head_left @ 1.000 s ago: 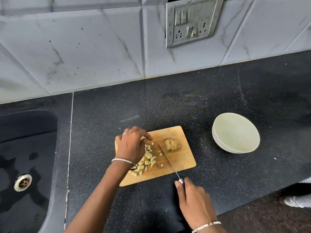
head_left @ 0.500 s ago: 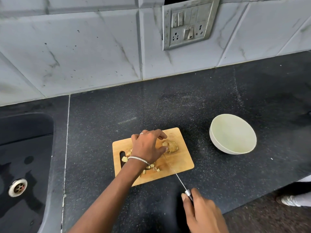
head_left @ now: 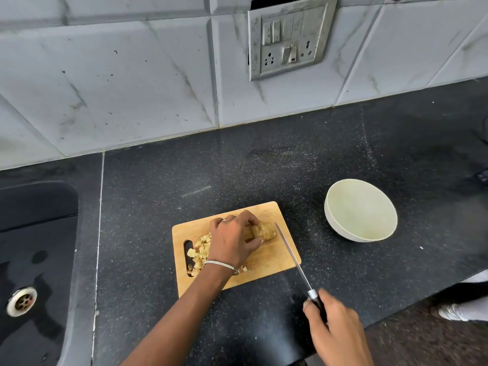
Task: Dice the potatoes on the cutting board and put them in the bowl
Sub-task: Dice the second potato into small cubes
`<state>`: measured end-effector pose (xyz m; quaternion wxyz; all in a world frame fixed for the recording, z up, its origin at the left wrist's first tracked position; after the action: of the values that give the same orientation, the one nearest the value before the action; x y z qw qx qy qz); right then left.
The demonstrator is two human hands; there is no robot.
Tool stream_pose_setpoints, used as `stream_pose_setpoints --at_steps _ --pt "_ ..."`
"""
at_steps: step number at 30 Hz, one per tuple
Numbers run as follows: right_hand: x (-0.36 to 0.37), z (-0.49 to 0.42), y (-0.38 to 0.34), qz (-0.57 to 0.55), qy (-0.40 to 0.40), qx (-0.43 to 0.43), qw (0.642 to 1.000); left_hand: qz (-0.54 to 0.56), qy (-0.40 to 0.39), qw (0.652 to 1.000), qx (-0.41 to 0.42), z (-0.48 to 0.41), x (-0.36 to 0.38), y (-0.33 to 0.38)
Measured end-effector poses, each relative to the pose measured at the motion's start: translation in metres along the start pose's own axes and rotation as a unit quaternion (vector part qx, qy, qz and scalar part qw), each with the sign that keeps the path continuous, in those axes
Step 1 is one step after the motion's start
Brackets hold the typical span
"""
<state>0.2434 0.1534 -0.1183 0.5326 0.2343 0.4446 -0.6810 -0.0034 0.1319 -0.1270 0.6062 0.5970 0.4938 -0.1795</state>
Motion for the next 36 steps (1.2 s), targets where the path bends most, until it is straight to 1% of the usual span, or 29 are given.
stream_pose_setpoints --at_steps 4,11,19,26,32,36 --pt "0.003 -0.002 -0.013 -0.038 -0.006 -0.032 0.999 0.016 0.001 1.000 -0.004 0.001 -0.001 -0.003" --pt "0.011 -0.004 -0.032 -0.045 -0.010 -0.093 0.995 -0.011 0.001 1.000 -0.020 0.009 -0.011 -0.009" --pt "0.027 -0.007 -0.043 -0.021 -0.020 -0.103 0.994 -0.080 -0.024 0.996 -0.019 0.017 -0.015 -0.014" --pt "0.036 -0.007 -0.056 -0.003 -0.021 -0.119 0.993 -0.126 -0.031 0.990 -0.048 0.017 -0.020 -0.015" --pt "0.042 -0.006 -0.061 0.033 -0.017 -0.115 0.993 -0.129 -0.046 0.989 -0.053 0.017 -0.015 -0.016" --pt "0.048 -0.002 -0.069 0.100 0.015 -0.096 0.990 -0.109 -0.044 0.991 -0.060 0.015 -0.015 -0.018"
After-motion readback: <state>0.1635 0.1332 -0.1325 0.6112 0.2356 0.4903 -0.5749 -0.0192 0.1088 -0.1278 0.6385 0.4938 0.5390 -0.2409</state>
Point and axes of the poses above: each hand's wrist, its own z-axis away from the middle knuckle, its own x-axis out of the palm, y = z × x, the point moved 7 cm from there along -z, towards the middle knuckle, and after that the axes turned 15 degrees about x, right-handed, at the moved point
